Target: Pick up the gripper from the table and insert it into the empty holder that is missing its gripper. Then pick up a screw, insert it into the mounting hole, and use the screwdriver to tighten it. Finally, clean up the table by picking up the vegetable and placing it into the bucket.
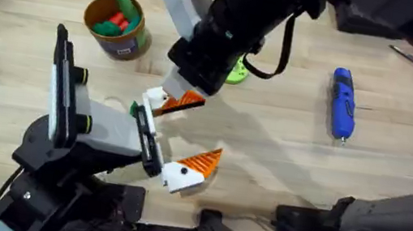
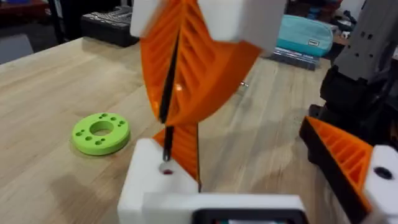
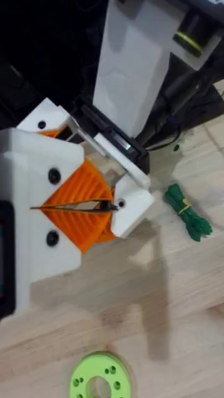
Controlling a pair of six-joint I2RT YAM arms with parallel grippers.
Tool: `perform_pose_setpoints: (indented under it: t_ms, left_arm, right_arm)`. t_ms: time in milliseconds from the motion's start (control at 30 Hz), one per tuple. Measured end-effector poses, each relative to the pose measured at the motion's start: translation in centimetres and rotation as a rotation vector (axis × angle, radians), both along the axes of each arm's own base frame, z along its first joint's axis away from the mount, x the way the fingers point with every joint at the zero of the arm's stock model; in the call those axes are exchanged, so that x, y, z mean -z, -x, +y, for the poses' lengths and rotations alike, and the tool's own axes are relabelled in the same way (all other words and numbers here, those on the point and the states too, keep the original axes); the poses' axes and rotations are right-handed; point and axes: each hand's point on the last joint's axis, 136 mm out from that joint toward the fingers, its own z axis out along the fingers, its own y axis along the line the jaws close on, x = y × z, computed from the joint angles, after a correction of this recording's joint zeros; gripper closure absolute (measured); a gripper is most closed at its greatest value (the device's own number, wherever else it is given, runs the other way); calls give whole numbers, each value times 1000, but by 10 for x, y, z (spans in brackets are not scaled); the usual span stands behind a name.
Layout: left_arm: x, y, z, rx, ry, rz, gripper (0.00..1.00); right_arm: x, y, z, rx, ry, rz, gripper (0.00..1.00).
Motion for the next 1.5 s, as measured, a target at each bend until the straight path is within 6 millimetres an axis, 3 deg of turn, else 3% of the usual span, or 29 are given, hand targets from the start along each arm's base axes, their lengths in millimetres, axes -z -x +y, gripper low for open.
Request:
perform_pose_setpoints:
  t_ms: [400,633,1500]
  left_arm:
    - [0,0,0,0,0,0,14]
    - [1,0,0,0,1,15,14]
    - [1,0,0,-1,2,13,14]
  right_arm:
    - [-2,1,4,-7,-22,6,994]
    - [8,0,8,-10,-7,32,994]
    - [9,5,4,-17,6,54,995]
